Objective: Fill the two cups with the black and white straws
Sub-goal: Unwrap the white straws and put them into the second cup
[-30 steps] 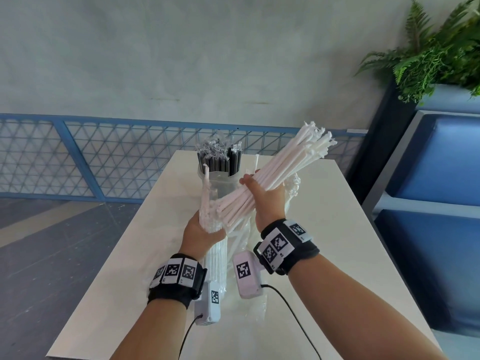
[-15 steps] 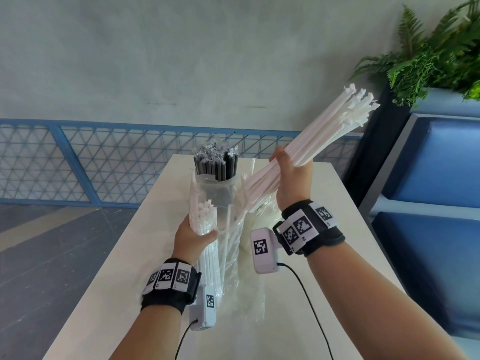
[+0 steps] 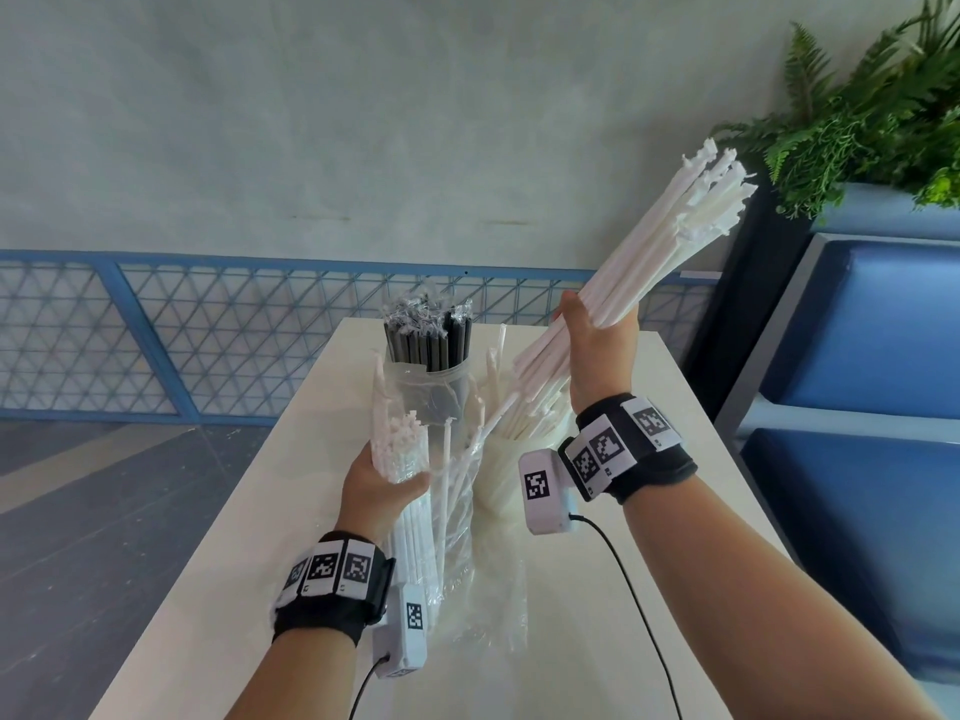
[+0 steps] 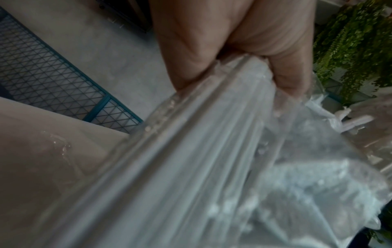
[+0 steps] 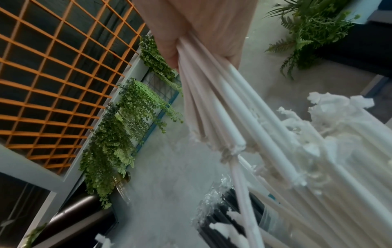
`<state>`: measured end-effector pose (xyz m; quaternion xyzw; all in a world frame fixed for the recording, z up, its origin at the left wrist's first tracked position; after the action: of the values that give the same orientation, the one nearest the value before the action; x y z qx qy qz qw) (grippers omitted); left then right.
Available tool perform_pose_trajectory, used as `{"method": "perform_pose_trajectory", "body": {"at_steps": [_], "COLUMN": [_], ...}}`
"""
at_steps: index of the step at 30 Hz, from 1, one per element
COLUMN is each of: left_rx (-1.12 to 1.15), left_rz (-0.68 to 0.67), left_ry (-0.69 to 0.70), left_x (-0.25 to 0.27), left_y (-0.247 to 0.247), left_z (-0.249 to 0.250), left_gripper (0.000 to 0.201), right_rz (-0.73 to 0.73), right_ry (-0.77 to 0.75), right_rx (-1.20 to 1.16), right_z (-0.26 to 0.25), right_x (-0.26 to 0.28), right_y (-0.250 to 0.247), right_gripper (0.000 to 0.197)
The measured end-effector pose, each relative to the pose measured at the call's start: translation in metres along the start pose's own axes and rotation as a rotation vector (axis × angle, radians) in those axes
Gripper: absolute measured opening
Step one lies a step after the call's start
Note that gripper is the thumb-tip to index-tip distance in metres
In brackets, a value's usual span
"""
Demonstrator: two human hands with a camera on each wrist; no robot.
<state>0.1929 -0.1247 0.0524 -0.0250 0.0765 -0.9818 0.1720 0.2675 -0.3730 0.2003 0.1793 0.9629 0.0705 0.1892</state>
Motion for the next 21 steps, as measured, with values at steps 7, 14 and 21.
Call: {"method": "perform_pose_trajectory", "body": {"at_steps": [7, 14, 21], "left_rx": [-0.017, -0.009, -0.030], "left_rz": [0.022, 0.037, 0.003], "left_ry": [-0.003, 0.008, 0.048], "left_x": [0.002, 0.003, 0.006], "left_y": [-0.005, -0.006, -0.003], "left_z": [0.003, 0.001, 0.005], "left_gripper": [0.040, 0.044, 0.041], "right_rz": [-0.085, -0.115, -0.092], "right_ry": [0.020, -0.029, 0.013], "right_rx": [-0.119, -0.132, -0.107], "right_z": [-0.008, -0.024, -0.007], "right_x": [-0.001, -0.001, 0.002], "right_y": [0.006, 0.015, 0.022], "right_gripper": [0.028, 0.023, 0.031]}}
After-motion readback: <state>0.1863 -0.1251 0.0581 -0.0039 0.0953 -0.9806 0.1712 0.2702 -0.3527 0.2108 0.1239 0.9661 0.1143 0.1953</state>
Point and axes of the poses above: each hand's wrist, its own x-axis away from the middle knuckle, its own y-axis out of the palm, z = x × y, the point moved 8 cm from there along -x, towards the middle knuckle, and after that the axes turned 1 degree about -y, right-handed, at the moved point
